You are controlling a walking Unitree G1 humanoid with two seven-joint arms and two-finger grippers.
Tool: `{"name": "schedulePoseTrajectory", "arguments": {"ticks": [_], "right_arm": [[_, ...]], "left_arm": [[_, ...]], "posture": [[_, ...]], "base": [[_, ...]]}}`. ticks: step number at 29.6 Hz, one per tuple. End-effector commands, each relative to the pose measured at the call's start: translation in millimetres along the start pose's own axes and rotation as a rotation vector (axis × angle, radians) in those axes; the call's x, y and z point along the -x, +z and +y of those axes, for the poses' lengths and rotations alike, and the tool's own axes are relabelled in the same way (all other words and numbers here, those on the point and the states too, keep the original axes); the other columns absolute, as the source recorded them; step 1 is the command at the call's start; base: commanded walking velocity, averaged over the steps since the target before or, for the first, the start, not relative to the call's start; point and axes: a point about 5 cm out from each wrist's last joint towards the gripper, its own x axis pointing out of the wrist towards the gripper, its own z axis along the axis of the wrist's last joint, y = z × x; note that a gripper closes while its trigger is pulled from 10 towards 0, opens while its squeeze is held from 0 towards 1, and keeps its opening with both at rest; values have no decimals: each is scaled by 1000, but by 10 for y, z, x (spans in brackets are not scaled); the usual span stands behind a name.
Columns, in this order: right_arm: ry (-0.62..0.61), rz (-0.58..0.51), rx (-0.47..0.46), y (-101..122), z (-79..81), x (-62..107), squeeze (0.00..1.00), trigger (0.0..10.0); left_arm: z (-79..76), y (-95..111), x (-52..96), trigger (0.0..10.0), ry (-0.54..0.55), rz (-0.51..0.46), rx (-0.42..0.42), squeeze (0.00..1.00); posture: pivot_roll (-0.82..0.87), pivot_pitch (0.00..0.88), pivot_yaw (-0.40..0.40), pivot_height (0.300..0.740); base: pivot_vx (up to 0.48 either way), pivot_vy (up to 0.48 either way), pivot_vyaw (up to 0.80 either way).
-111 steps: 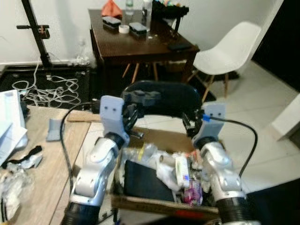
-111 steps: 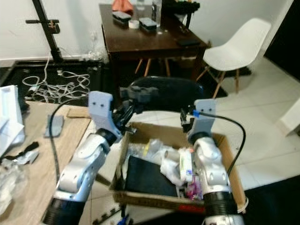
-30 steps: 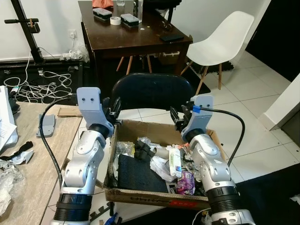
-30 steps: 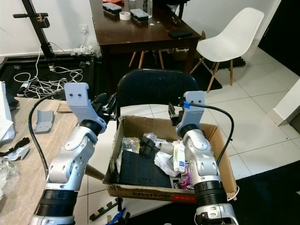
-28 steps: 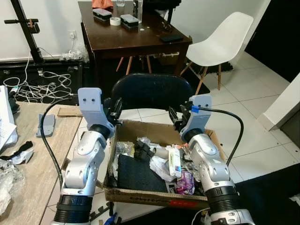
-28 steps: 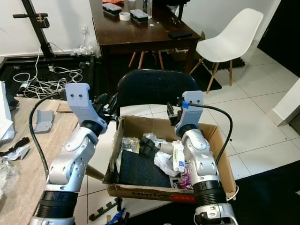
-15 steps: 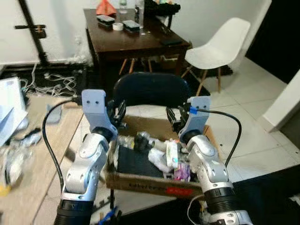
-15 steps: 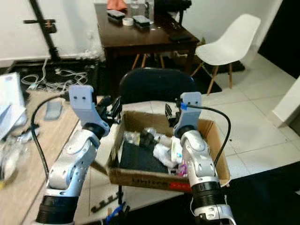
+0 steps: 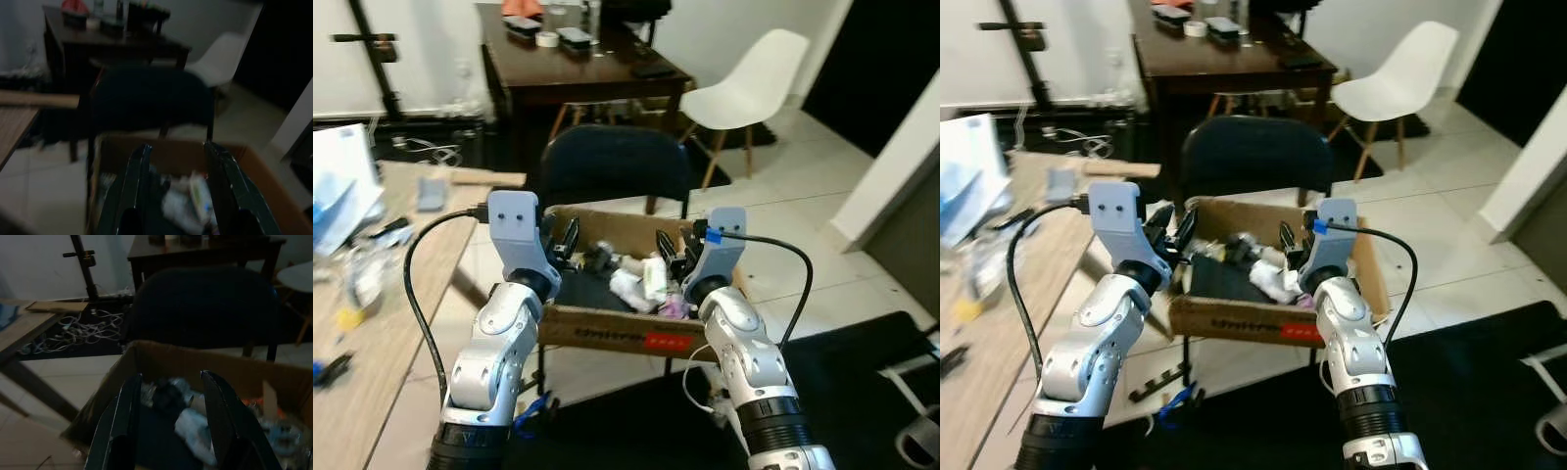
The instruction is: Picking trash to rubbish bin
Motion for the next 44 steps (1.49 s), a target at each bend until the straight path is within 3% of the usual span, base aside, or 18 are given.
{"name": "schedulePoseTrajectory", "arguments": {"ticks": [1,7,13,16,25,34,36,44], "right_arm": [[-14,2,0,1,-50,19,0,10000],[-20,10,-4,-26,-53,36,0,10000],[-27,16,-7,-48,-63,49,0,10000],[-31,19,-8,-55,-72,59,0,10000],[-41,24,-9,-65,-92,76,0,10000],[-37,44,38,-80,-99,65,0,10000],[-37,43,89,-66,-94,59,0,10000],[-31,40,103,-57,-94,61,0,10000]], "left_arm": [[-67,2,-10,10000,-30,7,-14,0],[-99,-3,-15,10000,-65,28,-78,0],[-132,-24,-15,10000,-87,44,-106,0],[-155,-42,-16,10000,-100,55,-74,0],[-175,-61,-18,10000,-107,72,-95,0],[-147,-81,-37,10000,-73,88,-94,0],[-104,-99,-39,10000,-30,93,-74,0],[-41,-89,-37,10000,31,89,-39,0]], "posture": [[40,58,-44,740],[43,62,-38,740],[40,67,-33,740],[40,67,-33,740],[35,77,-32,740],[33,82,-34,740],[30,88,-34,740],[24,97,-38,740]], "base": [[0,0,0],[0,0,0],[0,-449,0],[0,-275,0],[0,0,0],[0,0,0],[0,0,800],[0,0,800]]}}
